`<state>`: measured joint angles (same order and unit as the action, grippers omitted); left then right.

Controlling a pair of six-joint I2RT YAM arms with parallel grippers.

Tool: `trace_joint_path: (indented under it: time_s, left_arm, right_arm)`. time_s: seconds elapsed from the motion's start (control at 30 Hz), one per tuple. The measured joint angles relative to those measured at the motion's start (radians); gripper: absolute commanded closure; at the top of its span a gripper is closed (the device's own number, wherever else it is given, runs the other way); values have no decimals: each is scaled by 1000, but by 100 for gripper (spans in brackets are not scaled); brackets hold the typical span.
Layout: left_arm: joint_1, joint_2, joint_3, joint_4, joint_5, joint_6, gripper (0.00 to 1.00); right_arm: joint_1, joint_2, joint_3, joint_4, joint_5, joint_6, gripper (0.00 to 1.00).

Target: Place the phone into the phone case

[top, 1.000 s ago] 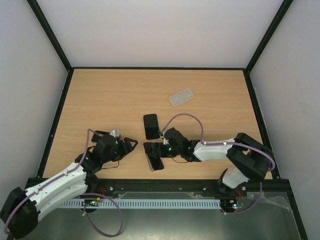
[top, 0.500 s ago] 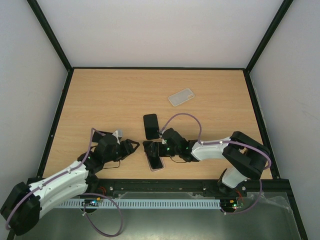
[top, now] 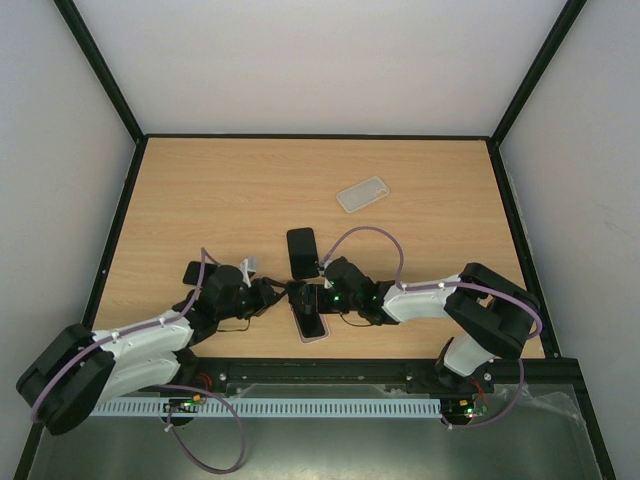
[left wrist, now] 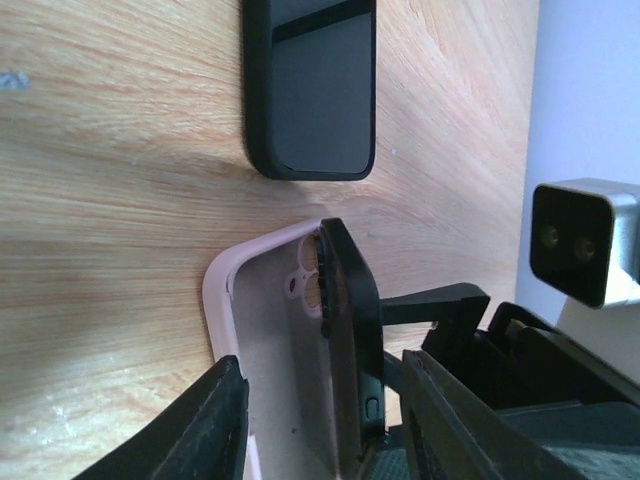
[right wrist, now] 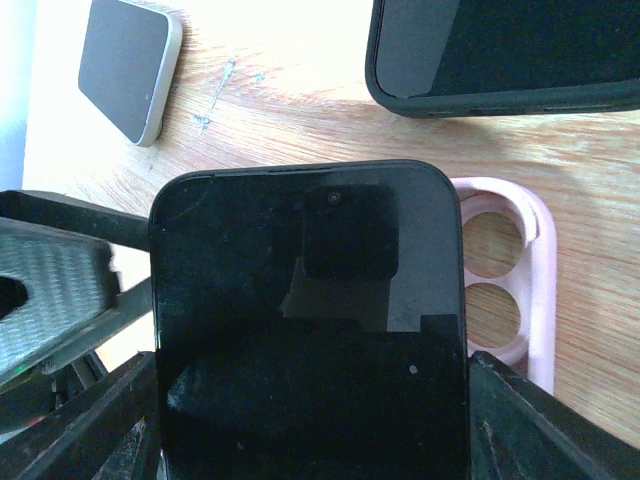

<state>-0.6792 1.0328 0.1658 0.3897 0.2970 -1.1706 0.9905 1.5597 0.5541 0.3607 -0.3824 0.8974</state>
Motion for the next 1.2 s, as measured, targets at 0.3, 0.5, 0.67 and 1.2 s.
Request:
trace_joint_path:
  time_s: [0.3, 0.5, 0.67, 1.2]
  left_arm:
    - [0, 100, 21, 57, 6, -4, 67]
    - [-1, 129, 34, 93, 17, -6, 87]
    - [-6, 137, 40, 115, 19, -16, 98]
    - [-8, 199, 68, 105, 25, -6, 98]
  right_arm:
    - [0, -1, -9, 18, 0, 2, 48]
    - [0, -2, -14, 26, 1, 5, 45]
    - [0, -6, -19, 27, 6, 9, 39]
    - [0, -122, -23, -68, 44, 29, 16]
